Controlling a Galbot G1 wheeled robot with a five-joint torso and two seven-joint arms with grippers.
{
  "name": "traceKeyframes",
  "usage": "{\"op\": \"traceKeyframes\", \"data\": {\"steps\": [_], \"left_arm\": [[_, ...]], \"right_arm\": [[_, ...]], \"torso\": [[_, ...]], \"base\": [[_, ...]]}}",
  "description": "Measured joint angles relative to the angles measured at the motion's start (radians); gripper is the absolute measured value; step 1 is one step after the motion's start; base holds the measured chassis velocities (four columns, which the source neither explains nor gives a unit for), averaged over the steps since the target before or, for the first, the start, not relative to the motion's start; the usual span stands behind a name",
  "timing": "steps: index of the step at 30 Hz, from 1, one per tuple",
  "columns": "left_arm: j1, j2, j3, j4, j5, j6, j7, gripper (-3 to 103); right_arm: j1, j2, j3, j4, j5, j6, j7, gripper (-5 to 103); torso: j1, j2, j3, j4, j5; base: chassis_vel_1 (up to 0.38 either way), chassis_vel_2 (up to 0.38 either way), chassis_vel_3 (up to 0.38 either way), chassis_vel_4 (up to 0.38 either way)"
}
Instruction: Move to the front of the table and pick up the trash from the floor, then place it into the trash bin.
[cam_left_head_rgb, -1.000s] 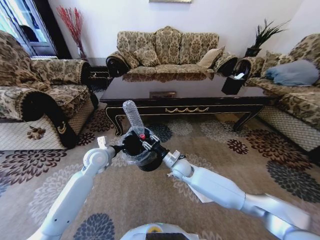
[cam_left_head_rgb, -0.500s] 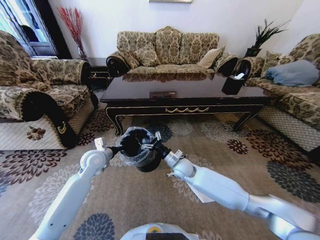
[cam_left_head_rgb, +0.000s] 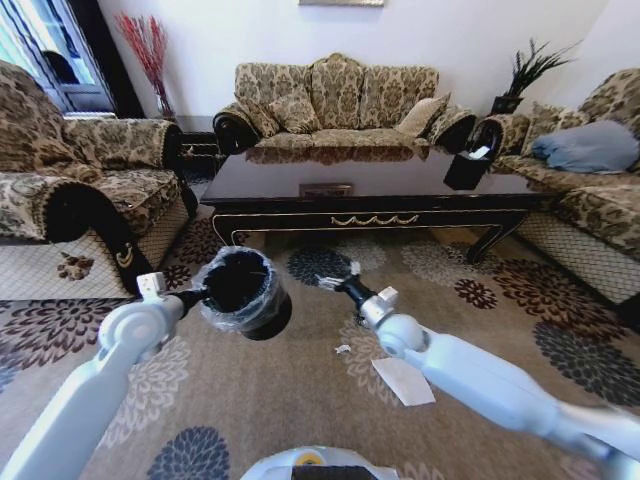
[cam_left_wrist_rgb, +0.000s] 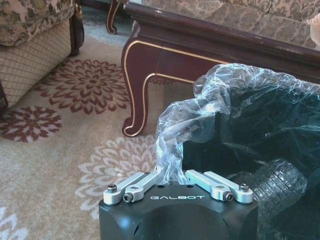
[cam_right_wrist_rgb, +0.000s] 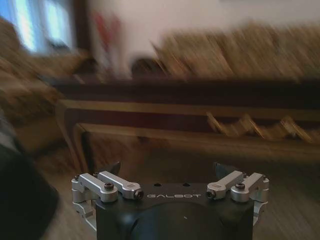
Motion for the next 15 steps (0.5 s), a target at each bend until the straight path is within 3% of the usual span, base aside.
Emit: {"op": "traceKeyframes", "data": {"steps": [3,6,8,10,13,15], "left_arm": [[0.022,-0.003,-0.015,-0.030,-0.001,0.000,0.000,2],[0.034,-0.003,-0.026,-0.049,-0.002,0.000,0.000,2],[0.050,-0.005,-0.044,-0.069,-0.003,0.000,0.000,2],[0.055,-0.005,-0.050,-0.076,-0.004,0.000,0.000,2],[0.075,-0.006,-0.074,-0.103,-0.011,0.000,0.000,2],[0.079,-0.006,-0.078,-0.108,-0.011,0.000,-0.001,2]], "right_arm": [[-0.034,-0.016,0.038,0.030,0.191,-0.156,0.162,100],[-0.059,-0.027,0.055,0.043,0.236,-0.203,0.219,100],[-0.092,-0.023,0.072,0.064,0.291,-0.260,0.326,100],[-0.109,-0.016,0.083,0.073,0.317,-0.280,0.367,100],[-0.213,0.001,0.156,0.100,0.409,-0.379,0.504,100],[-0.240,0.002,0.172,0.102,0.418,-0.401,0.527,100]], "torso": [[0.000,0.000,0.000,0.0000,-0.0003],[0.000,0.000,0.000,0.0000,-0.0001],[0.000,0.000,0.000,0.0000,-0.0003],[0.000,0.000,0.000,0.0001,-0.0002],[0.000,0.000,0.000,0.0005,-0.0002],[0.000,0.000,0.000,0.0003,-0.0001]], "base": [[0.000,0.000,0.000,0.000],[0.000,0.000,0.000,0.000],[0.000,0.000,0.000,0.000],[0.000,0.000,0.000,0.000],[0.000,0.000,0.000,0.000],[0.000,0.000,0.000,0.000]]}}
